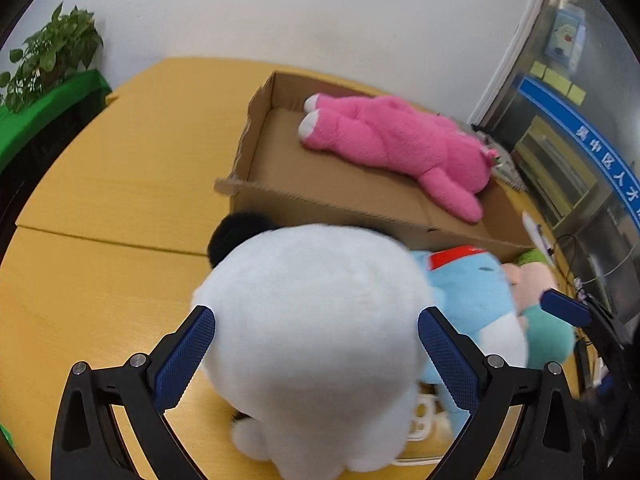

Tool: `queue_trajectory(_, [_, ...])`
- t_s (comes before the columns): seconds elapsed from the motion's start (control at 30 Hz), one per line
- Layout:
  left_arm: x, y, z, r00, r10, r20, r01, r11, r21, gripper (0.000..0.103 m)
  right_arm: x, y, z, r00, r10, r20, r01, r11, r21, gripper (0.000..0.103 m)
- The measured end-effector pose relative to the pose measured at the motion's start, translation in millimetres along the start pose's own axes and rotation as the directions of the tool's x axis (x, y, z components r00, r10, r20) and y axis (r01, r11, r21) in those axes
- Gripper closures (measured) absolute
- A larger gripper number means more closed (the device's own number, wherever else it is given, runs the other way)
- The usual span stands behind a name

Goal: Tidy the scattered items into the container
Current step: 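Move both grippers back toward the white panda plush beside the box, then close both grippers on the white panda plush and lift it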

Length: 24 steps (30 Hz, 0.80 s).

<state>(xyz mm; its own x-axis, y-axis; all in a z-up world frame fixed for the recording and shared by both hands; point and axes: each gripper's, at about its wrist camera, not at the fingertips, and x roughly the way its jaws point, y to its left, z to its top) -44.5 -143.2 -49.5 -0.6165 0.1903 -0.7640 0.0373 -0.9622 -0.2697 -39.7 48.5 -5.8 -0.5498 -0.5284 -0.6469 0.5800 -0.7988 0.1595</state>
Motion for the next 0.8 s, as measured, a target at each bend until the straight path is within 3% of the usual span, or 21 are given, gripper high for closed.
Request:
queue_trajectory(0.1, [7, 12, -2, 0.998, -0.063, -0.015, 0.063, 0.998, -0.029, 0.0, 21, 22, -7, 0.998, 0.056, -0.026, -0.057, 0.997, -0.06, 0.0])
queue_trajectory(0.23, [4, 16, -4, 0.996, -0.084, -0.031, 0.083, 0.996, -0.018, 0.0, 47, 41, -15, 0.998, 0.011, -0.06, -0.017, 0.993, -0.115, 0.0])
queue_trajectory(0.47, [6, 34, 2, 0.987, -0.157, -0.035, 0.154, 0.986, -0.059, 0.0, 75, 48, 0, 0.999, 0.019, -0.041, -0.022, 0.996, -0.083, 0.001])
queue_trajectory(0.57, [15, 39, 4, 0.981, -0.185, -0.058, 0.181, 0.981, -0.069, 0.0, 101, 42, 2, 0.998, -0.025, -0.052, 0.022, 0.998, -0.05, 0.001])
queue_trajectory(0.63, [18, 37, 1, 0.983, -0.175, -0.058, 0.173, 0.984, -0.04, 0.0, 114, 35, -1, 0.997, 0.034, -0.065, -0.032, 0.999, 0.022, 0.0])
queue_trajectory(0.8, [19, 35, -3, 0.979, -0.195, -0.051, 0.194, 0.981, -0.03, 0.007, 120, 42, -10, 0.999, 0.033, -0.036, -0.032, 0.999, 0.022, 0.003])
